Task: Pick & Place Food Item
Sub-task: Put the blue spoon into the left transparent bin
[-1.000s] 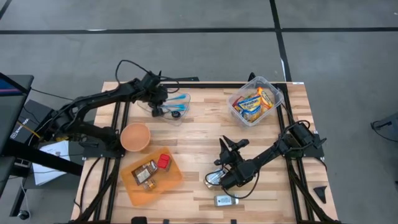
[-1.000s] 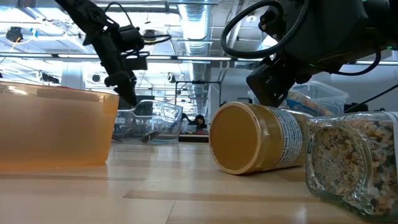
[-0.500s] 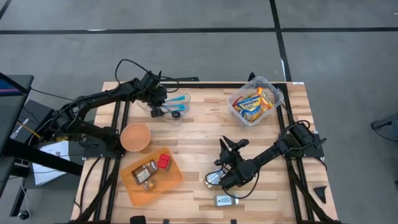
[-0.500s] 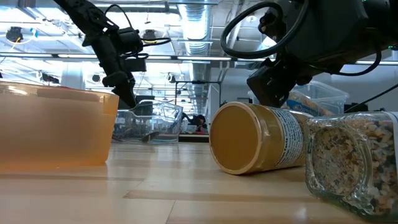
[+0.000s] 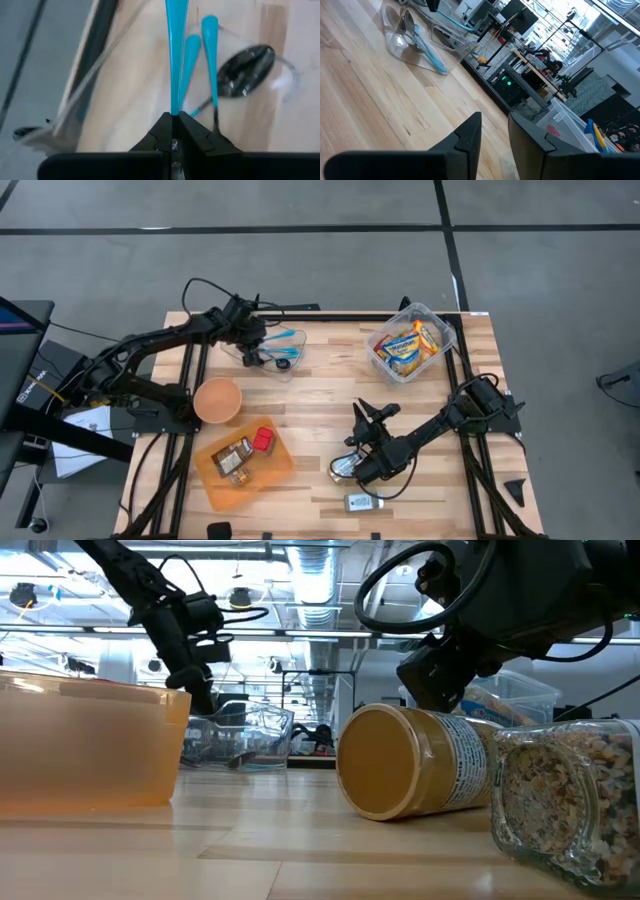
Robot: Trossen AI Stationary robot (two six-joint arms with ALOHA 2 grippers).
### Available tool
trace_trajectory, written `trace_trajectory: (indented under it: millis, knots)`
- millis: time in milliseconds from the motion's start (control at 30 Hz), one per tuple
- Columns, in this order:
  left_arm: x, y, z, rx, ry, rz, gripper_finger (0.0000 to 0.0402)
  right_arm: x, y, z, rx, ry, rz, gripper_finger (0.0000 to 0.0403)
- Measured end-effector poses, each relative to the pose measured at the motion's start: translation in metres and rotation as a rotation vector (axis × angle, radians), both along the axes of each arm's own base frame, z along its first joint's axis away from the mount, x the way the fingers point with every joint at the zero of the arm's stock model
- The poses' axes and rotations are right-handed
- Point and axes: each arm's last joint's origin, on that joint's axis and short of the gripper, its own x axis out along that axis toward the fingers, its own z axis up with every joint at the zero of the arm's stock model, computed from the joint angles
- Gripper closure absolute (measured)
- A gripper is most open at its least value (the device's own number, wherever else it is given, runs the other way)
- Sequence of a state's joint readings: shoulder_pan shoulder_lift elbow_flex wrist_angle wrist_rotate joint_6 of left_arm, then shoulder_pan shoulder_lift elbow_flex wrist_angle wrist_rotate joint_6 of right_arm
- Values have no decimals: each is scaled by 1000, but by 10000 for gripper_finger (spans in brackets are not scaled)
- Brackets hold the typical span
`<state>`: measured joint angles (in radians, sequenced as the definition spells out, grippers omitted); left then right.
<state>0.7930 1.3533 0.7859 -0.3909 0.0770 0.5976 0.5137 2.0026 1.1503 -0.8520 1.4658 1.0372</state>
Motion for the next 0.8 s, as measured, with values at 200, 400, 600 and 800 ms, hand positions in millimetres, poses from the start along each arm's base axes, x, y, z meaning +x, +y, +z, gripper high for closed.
trace_trajectory:
  millis: [200,400,600,800]
  knots:
    - [-1,1,-3,8,-7,6,396,0,0,0,0,-1,0,310]
    - [1,3,-15,-30,37,9,396,0,0,0,1,0,0,310]
    - [6,8,-28,-52,61,10,396,0,1,0,2,0,2,310]
    - [4,13,-37,-59,92,35,396,0,1,0,2,0,2,310]
